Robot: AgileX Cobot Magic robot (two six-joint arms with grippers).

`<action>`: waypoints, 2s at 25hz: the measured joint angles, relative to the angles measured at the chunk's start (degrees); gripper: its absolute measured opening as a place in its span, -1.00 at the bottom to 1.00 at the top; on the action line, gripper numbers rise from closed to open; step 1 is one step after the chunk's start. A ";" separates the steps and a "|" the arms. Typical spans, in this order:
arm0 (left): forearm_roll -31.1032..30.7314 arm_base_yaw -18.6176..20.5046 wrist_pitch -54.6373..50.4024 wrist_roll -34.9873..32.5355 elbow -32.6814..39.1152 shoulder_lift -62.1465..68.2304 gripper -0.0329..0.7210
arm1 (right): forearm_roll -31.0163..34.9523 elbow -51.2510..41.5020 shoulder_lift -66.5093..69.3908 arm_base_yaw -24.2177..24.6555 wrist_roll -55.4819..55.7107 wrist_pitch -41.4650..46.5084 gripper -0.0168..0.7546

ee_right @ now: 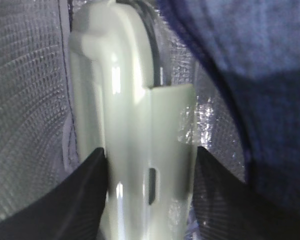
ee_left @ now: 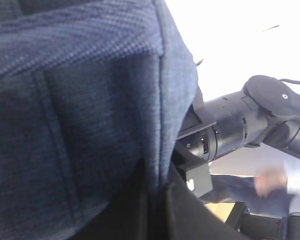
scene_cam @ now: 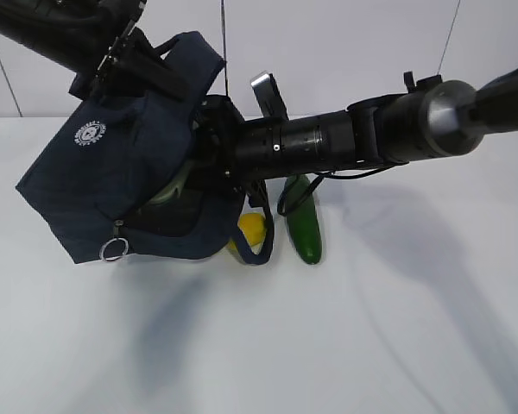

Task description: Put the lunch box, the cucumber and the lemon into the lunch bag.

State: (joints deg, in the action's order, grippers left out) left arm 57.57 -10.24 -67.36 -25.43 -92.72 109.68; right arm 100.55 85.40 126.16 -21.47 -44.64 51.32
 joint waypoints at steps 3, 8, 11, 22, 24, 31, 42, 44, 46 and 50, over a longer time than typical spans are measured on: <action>-0.09 0.00 0.85 0.00 0.00 0.13 -0.95 | -0.10 0.00 0.51 0.00 0.00 0.24 0.05; -0.09 0.00 0.85 0.00 0.00 0.22 -0.95 | -0.10 0.00 0.64 0.00 0.00 0.59 0.07; -0.09 0.00 1.13 0.00 0.00 0.22 -0.95 | 0.64 0.11 0.68 0.00 0.00 1.68 0.07; -1.29 -0.14 2.08 0.00 0.10 1.02 -0.95 | 1.62 0.24 0.68 -0.03 0.00 4.72 0.11; -2.59 0.23 2.21 0.87 0.10 1.02 -0.95 | 1.62 0.24 0.68 -0.03 0.00 5.75 0.11; -6.13 4.07 2.30 3.58 0.10 1.02 -0.95 | 1.62 0.34 0.68 0.28 -2.13 9.68 0.11; -15.23 8.26 1.83 6.79 0.00 1.02 -0.95 | -6.94 8.04 0.68 0.28 -1.87 12.87 0.11; -16.91 9.11 1.38 7.51 0.00 1.02 -0.95 | -11.61 11.45 0.68 0.28 0.81 13.49 0.11; -18.61 9.82 0.74 8.35 -0.18 1.02 -0.95 | -16.84 14.57 0.68 0.28 4.14 14.11 0.11; -20.64 10.59 -1.23 8.89 -0.23 1.54 -0.95 | -27.87 20.81 0.68 0.28 11.08 16.22 0.11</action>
State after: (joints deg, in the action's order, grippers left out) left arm 36.93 0.34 -68.60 -16.54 -92.95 111.22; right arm 72.68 106.21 126.84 -21.19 -33.55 67.54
